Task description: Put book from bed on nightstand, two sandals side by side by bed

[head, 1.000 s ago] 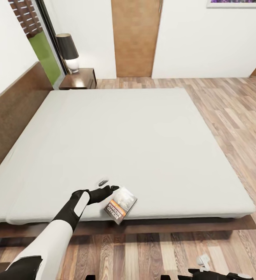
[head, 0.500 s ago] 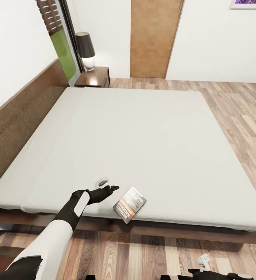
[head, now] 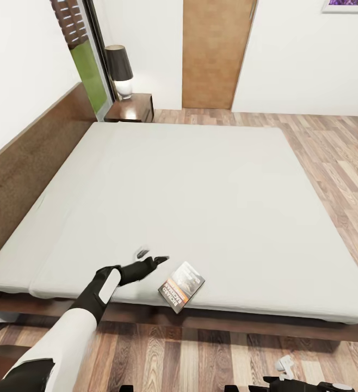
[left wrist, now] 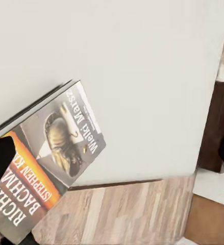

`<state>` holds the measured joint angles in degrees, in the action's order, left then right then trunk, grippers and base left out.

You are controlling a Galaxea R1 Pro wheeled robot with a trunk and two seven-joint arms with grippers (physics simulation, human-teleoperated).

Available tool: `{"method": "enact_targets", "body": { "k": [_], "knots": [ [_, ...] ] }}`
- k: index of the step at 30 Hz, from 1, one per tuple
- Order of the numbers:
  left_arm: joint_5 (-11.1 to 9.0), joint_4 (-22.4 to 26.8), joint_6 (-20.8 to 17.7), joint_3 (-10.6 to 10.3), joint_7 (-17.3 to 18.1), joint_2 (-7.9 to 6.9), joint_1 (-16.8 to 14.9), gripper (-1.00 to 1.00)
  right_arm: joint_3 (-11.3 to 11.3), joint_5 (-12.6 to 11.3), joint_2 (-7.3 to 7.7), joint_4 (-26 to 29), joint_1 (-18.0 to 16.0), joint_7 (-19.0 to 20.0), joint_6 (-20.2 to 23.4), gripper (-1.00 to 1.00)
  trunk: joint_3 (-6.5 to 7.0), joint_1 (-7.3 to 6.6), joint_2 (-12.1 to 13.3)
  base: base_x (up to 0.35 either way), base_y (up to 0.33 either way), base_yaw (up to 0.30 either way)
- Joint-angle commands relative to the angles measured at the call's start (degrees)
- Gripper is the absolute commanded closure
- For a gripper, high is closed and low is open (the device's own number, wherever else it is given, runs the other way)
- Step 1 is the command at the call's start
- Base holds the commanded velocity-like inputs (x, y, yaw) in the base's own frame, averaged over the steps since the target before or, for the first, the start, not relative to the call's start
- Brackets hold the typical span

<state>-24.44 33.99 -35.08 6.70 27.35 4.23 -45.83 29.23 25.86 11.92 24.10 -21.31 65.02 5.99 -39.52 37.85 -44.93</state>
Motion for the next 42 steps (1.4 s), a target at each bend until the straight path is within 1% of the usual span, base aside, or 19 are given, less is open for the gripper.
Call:
{"method": "enact_targets", "body": {
  "k": [1, 3, 5, 9, 12, 14, 18, 19, 21, 23, 24, 26, 28, 31, 33, 35, 37, 39, 42],
  "knots": [
    [0.07, -0.05, -0.52, 0.32, 5.02, -0.53, 0.09, -1.0, 0.48, 0.31, -0.02, 0.07, -0.04, 0.4, 0.6, -1.0, -0.04, 0.01, -0.04, 0.0, 0.0, 0.0],
    [0.28, -0.13, -0.64, 0.32, 10.79, -1.36, 0.27, -1.0, 0.48, 0.31, -0.04, 0.07, -0.03, 0.38, 0.6, -1.0, -0.04, 0.01, -0.04, 0.0, 0.0, 0.0],
    [0.38, -0.14, -1.0, 0.27, 12.8, -2.3, 0.38, -1.0, 0.49, 0.3, -0.02, 0.07, -0.04, 0.41, 0.6, -1.0, -0.04, 0.01, -0.04, 0.0, 0.0, 0.0],
    [0.52, -0.26, -2.66, 0.06, 14.47, -4.98, 1.03, -1.0, 0.51, 0.26, -0.02, 0.07, -0.04, 0.45, 0.6, -1.0, -0.04, 0.01, -0.04, 0.0, 0.0, 0.0],
    [0.81, -0.26, -3.55, -1.0, 15.25, -7.98, 4.15, -1.0, 0.49, 0.24, -0.01, 0.07, -0.04, 0.44, 0.6, -1.0, -0.04, 0.01, -0.04, 0.0, 0.0, 0.0],
    [0.87, -0.25, -3.66, -1.6, 15.86, -9.03, 5.25, -1.0, 0.49, 0.24, -0.01, 0.07, -0.04, 0.45, 0.58, -1.0, -0.04, 0.01, -0.04, 0.0, 0.0, 0.0],
    [1.11, -0.3, -3.72, -3.4, 19.9, -12.43, 7.22, -1.0, 0.49, 0.25, 0.0, 0.07, -0.04, 0.46, 0.6, -1.0, -0.04, 0.01, -0.04, 0.0, 0.0, 0.0],
    [2.17, -0.71, -3.51, -4.76, 23.39, -14.25, 9.36, -1.0, 0.49, 0.26, 0.02, 0.07, -0.03, 0.46, 0.6, -1.0, -0.04, 0.01, -0.04, 0.0, 0.0, 0.0],
    [4.16, -1.24, -2.82, -5.96, 24.91, -15.08, 11.49, -1.0, 0.48, 0.26, 0.01, 0.07, -0.03, 0.46, 0.6, -1.0, -0.04, 0.01, -0.04, 0.0, 0.0, 0.0],
    [8.71, -1.88, -0.44, -7.76, 25.84, -15.57, 13.7, -1.0, 0.48, 0.25, 0.03, 0.07, -0.02, 0.46, 0.6, -1.0, -0.04, 0.01, -0.04, 0.0, 0.0, 0.0],
    [14.13, -3.91, 3.18, -8.78, 26.3, -15.77, 14.98, -1.0, 0.48, 0.24, 0.03, 0.07, -0.03, 0.46, 0.6, -1.0, -0.04, 0.01, -0.04, 0.0, 0.0, 0.0],
    [19.82, -9.4, 8.21, -9.22, 26.46, -15.87, 15.97, -1.0, 0.53, 0.24, 0.02, 0.07, -0.04, 0.42, 0.6, -1.0, -0.04, 0.01, -0.04, 0.0, 0.0, 0.0],
    [22.54, -13.08, 11.91, -9.37, 26.42, -15.89, 16.21, -1.0, 0.55, 0.24, -0.02, 0.07, -0.04, 0.4, 0.6, -1.0, -0.04, 0.01, -0.04, 0.0, 0.0, 0.0],
    [28.34, -20.7, 23.98, -9.49, 25.33, -15.91, 16.4, -1.0, 0.56, 0.24, 0.0, 0.07, -0.04, 0.34, 0.6, -1.0, -0.04, 0.01, -0.04, 0.0, 0.0, 0.0],
    [29.75, -22.87, 27.49, -9.52, 24.35, -15.91, 16.43, -1.0, 0.57, 0.24, 0.0, 0.07, -0.04, 0.26, 0.6, -1.0, -0.04, 0.01, -0.04, 0.0, 0.0, 0.0],
    [31.92, -27.53, 34.83, -9.58, 20.91, -15.8, 16.48, -1.0, 0.57, 0.21, -0.03, 0.07, -0.03, 0.12, 0.62, -1.0, -0.04, 0.01, -0.04, 0.0, 0.0, 0.0],
    [32.33, -29.12, 37.16, -9.59, 19.34, -15.53, 16.51, -1.0, 0.59, 0.19, -0.04, 0.07, -0.04, 0.11, 0.63, -1.0, -0.04, 0.01, -0.04, 0.0, 0.0, 0.0],
    [32.77, -31.61, 41.16, -9.6, 15.17, -13.93, 16.56, -1.0, 0.63, 0.16, -0.05, 0.06, -0.03, 0.07, 0.67, -1.0, -0.04, 0.01, -0.04, 0.0, 0.0, 0.0],
    [32.72, -32.5, 42.79, -9.58, 10.97, -12.91, 16.68, -1.0, 0.69, 0.07, -0.05, 0.02, -0.04, 0.21, 0.84, -1.0, -0.04, 0.01, -0.04, 0.0, 0.0, 0.0]
  ]
}}
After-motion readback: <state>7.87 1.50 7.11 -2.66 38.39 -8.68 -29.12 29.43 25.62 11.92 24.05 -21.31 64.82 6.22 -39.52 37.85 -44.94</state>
